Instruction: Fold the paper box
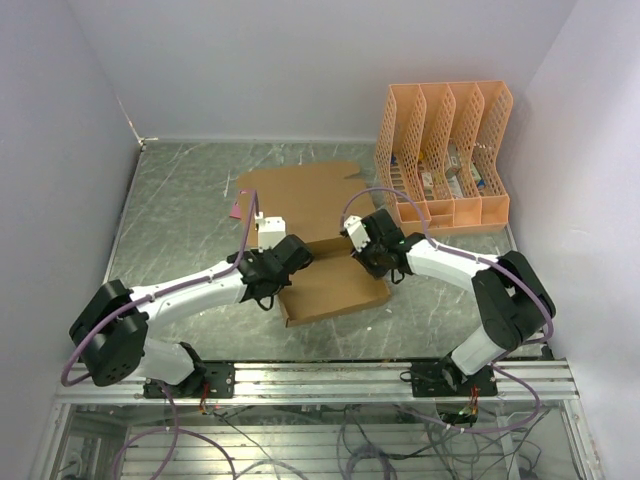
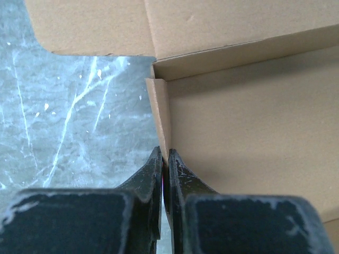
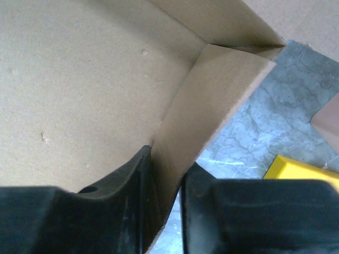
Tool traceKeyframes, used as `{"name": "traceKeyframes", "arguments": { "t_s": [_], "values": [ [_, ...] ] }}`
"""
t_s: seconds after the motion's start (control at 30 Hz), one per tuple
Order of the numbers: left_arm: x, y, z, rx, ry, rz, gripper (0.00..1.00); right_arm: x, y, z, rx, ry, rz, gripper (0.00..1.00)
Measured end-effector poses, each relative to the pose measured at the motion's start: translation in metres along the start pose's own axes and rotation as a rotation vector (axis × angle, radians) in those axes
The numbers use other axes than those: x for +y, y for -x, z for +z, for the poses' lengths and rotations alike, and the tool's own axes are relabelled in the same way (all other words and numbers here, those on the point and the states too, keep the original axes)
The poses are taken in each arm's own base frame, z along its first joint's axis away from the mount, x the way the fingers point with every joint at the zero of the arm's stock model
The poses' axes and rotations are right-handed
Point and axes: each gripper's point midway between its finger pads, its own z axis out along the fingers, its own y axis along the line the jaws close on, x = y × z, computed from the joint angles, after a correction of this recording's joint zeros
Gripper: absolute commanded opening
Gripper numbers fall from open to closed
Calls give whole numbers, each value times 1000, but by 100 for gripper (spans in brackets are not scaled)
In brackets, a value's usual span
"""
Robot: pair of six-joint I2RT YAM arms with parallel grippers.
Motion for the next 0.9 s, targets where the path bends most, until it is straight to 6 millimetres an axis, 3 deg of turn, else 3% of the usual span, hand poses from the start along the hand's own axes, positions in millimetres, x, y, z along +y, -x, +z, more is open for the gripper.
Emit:
{"name": "traceKeyframes", "arguments": {
  "t_s": [0.03, 0.37, 0.47, 0.53, 0.9],
  "values": [
    [0, -2, 0, 4, -1, -2, 9, 1, 0, 0, 0, 2, 5, 0],
    [-6, -11, 2, 21, -18, -15, 9, -8, 4, -2, 8, -97, 20, 0],
    [-7, -14, 5, 28, -12, -8, 9, -9, 2, 0, 17, -106, 15, 21],
    [-8, -16, 8, 31, -8, -3, 9, -8, -1, 2, 31, -104, 3, 29],
    [-11, -15, 10, 20, -12, -3, 9, -16, -7, 0, 57, -73, -17, 46]
  ]
}}
